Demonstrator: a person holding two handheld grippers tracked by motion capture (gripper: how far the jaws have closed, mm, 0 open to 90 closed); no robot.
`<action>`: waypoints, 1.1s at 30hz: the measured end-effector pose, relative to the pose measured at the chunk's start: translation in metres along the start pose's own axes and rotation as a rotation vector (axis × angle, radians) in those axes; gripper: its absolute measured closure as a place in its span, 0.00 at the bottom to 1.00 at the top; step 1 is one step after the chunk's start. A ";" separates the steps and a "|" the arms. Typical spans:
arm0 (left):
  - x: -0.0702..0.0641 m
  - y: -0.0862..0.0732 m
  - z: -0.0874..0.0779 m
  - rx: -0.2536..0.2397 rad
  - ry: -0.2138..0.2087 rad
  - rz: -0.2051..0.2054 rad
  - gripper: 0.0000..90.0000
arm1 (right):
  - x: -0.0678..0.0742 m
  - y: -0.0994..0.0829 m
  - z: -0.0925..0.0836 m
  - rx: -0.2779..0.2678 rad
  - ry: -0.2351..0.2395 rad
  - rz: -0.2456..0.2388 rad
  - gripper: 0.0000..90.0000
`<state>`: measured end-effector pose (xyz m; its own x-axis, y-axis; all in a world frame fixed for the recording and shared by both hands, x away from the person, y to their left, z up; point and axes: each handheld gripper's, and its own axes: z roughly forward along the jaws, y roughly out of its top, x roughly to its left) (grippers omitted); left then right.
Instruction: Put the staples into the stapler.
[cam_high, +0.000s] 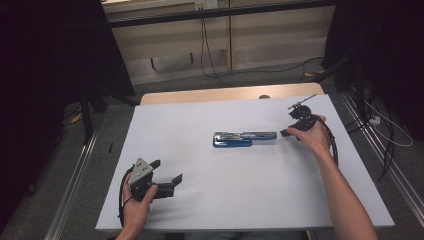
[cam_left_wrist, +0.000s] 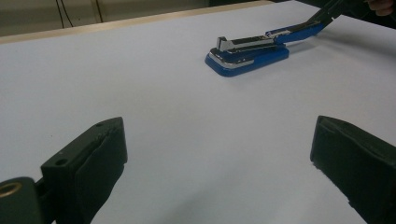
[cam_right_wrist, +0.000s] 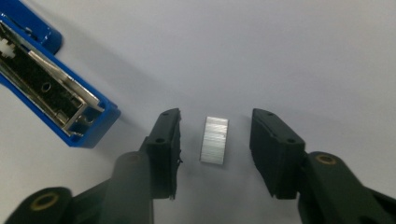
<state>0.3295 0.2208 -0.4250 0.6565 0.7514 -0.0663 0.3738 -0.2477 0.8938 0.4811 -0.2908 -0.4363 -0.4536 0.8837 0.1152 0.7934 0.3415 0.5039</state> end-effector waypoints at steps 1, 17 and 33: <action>0.000 0.000 0.001 0.002 -0.001 -0.003 0.04 | 0.001 0.000 0.000 0.010 -0.001 0.004 0.65; -0.001 0.000 0.002 0.010 -0.010 0.009 0.04 | 0.007 0.000 0.000 0.035 -0.036 -0.045 0.82; -0.002 0.000 0.001 0.005 -0.015 0.013 0.05 | 0.007 0.000 0.000 0.031 -0.020 -0.035 0.88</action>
<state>0.3293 0.2185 -0.4254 0.6708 0.7391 -0.0612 0.3687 -0.2607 0.8923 0.4784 -0.2847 -0.4354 -0.4730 0.8774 0.0804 0.7895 0.3816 0.4806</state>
